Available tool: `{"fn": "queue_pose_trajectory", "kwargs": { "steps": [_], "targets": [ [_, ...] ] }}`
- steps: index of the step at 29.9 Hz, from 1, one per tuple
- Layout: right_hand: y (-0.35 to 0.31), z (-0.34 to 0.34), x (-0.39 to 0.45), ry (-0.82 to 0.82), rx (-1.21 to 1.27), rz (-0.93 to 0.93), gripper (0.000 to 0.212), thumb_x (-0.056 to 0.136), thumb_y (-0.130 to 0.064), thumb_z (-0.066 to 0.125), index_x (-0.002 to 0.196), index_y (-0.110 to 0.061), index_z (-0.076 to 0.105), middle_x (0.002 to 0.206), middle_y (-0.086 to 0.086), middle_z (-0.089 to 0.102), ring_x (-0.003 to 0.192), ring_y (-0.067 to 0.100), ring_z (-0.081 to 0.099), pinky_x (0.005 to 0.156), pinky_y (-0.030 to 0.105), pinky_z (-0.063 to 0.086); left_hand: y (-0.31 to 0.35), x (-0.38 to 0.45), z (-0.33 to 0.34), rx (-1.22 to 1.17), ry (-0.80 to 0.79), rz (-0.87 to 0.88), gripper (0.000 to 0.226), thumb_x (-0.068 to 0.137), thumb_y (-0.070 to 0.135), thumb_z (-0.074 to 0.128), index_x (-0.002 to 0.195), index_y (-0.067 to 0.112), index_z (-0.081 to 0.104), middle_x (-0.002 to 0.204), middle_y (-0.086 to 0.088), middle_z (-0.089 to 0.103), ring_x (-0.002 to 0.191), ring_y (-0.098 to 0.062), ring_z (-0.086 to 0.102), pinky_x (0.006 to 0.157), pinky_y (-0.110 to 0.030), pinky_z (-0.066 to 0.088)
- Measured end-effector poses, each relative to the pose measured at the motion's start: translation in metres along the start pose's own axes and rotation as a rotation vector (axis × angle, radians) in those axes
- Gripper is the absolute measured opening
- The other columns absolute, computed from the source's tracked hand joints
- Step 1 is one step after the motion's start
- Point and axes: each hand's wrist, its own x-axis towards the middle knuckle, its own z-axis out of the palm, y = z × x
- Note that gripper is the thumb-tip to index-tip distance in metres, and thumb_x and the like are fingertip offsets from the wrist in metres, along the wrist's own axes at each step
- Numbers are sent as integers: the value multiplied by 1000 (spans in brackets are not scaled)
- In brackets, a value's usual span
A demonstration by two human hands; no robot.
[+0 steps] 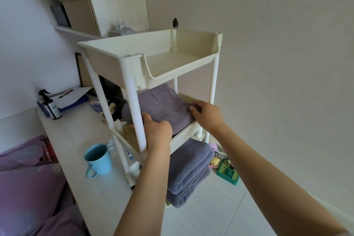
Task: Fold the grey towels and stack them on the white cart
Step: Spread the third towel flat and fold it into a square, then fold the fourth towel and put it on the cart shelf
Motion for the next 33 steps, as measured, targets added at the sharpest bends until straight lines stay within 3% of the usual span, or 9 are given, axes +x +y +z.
{"fn": "queue_pose_trajectory", "kwargs": {
  "steps": [4,6,10,13,16,20,26,29,33],
  "targets": [
    [1,-8,-19,108,164,-7,32,96,-22,50,126,-16,59,114,6,67,107,22,58,81,16,35,-7,2,-1,117,44,83,62,91,9,46,148,16,24,157,-14,7,142,-33,16,114,-41,25],
    [3,-9,-29,163,226,-4,31,95,-22,52,124,-16,61,114,4,66,107,18,58,81,11,34,-10,-2,4,247,39,208,58,91,18,50,146,16,31,158,-12,5,144,-32,11,116,-45,20],
    [11,-24,-64,258,285,-1,25,95,-25,53,115,-18,66,110,-2,67,93,6,59,82,19,46,-9,-44,10,138,-65,466,46,91,11,53,137,17,47,156,-8,20,144,-24,18,114,-46,25],
    [23,-41,-105,348,330,32,21,95,-22,53,110,-18,67,102,-8,65,83,-1,57,74,4,42,-14,-81,13,-25,-285,556,37,90,1,48,123,15,57,135,-4,51,126,-15,46,101,-29,41],
    [50,-62,-163,467,340,142,18,94,-21,53,106,-20,67,98,-9,66,83,-3,59,73,6,42,-23,-127,33,-91,-552,464,30,87,6,47,108,21,62,113,2,65,101,-11,64,89,-31,51],
    [86,-88,-237,571,357,346,16,94,-22,53,103,-22,66,96,-7,67,86,8,61,75,16,45,-50,-179,65,-72,-819,412,36,88,-4,42,90,27,60,90,5,66,73,-5,67,80,-31,53],
    [140,-134,-380,760,303,625,13,94,-22,52,101,-25,63,86,-11,67,81,5,63,64,8,42,-101,-296,101,87,-1215,288,29,91,5,43,88,29,60,83,5,66,69,-7,65,72,-27,50],
    [171,-158,-474,881,304,798,13,94,-24,52,97,-31,62,86,-10,67,84,7,64,69,17,45,-133,-376,110,201,-1433,162,24,92,7,42,98,20,61,85,3,66,68,-5,64,70,-21,50],
    [193,-167,-541,932,280,935,12,94,-22,52,95,-32,59,84,-8,66,85,14,64,76,32,48,-167,-427,122,301,-1559,125,22,93,8,42,102,14,60,85,1,64,69,-9,63,67,-16,49]
  ]
}}
